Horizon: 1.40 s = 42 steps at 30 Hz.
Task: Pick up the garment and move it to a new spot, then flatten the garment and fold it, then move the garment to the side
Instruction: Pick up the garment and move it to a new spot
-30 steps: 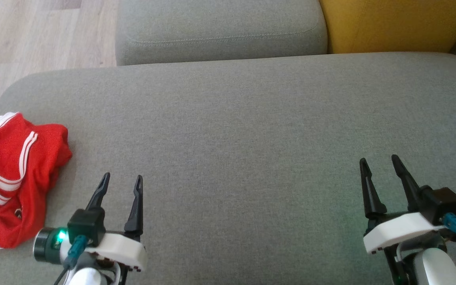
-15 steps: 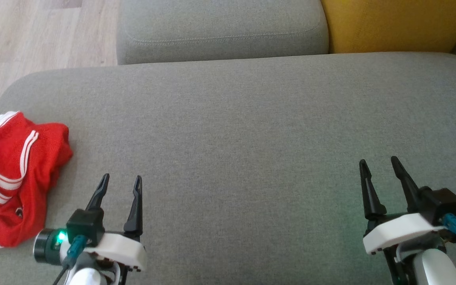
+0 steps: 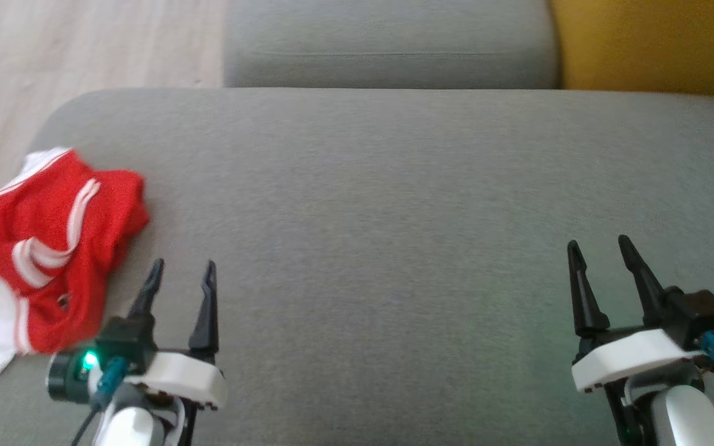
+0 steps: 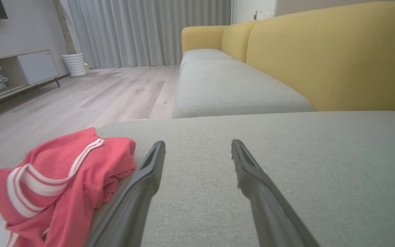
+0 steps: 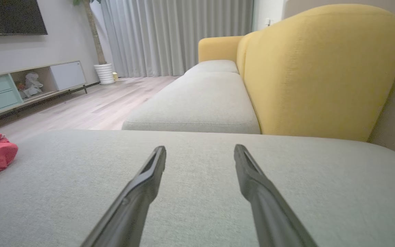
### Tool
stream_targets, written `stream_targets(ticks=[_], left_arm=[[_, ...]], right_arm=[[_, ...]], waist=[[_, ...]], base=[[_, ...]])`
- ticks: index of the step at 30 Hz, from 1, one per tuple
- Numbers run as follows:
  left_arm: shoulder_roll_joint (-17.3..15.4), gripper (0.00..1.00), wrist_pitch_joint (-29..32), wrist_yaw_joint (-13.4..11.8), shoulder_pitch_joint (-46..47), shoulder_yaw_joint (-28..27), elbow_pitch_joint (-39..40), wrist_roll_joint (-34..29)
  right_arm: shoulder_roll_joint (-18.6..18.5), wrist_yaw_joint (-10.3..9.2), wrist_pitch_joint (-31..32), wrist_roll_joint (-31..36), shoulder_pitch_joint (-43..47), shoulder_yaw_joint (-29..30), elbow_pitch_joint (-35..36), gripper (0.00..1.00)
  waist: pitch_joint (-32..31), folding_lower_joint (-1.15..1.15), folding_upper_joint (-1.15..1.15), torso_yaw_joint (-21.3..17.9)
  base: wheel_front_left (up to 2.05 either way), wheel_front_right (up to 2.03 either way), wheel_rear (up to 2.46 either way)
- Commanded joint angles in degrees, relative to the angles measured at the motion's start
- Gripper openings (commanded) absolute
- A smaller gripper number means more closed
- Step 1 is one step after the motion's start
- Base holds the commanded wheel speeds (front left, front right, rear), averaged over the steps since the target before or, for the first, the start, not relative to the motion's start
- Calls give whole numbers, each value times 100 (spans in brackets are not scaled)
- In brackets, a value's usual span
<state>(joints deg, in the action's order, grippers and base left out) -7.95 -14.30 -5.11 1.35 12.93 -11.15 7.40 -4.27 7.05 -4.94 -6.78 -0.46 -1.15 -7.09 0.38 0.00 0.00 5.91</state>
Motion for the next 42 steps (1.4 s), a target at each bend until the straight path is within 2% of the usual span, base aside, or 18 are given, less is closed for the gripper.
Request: stream_targets(ticks=[1, 10, 17, 33, 39, 42], left_arm=[[-26, 100, -70, -52, 348, -273, 236, 48], [-5, 100, -70, -24, 390, -444, 302, 90], [31, 100, -70, 11, 325, -572, 373, 106], [196, 100, -70, 157, 398, -720, 319, 136], [224, 100, -70, 248, 985, -860, -76, 240], [211, 100, -70, 357, 1647, -1067, -661, 387]], right_arm=[[-3, 44, 19, 54, -134, -154, 270, 100], [57, 44, 157, 71, -114, -371, 603, 100], [87, 44, 237, 70, -88, -498, 702, 100], [97, 44, 298, 77, -168, -570, 744, 100], [2, 44, 450, 110, -382, -564, 931, 100], [-90, 44, 547, 127, -555, -491, 1070, 100]], waist=[[26, 0, 0, 284], [101, 0, 0, 1176], [125, 0, 0, 1496], [266, 0, 0, 1549], [770, 0, 0, 1423], [1132, 0, 0, 1275]], base=[[0, 0, 0], [0, 0, 0], [0, 0, 0], [0, 0, 0], [0, 0, 0], [0, 0, 0]])
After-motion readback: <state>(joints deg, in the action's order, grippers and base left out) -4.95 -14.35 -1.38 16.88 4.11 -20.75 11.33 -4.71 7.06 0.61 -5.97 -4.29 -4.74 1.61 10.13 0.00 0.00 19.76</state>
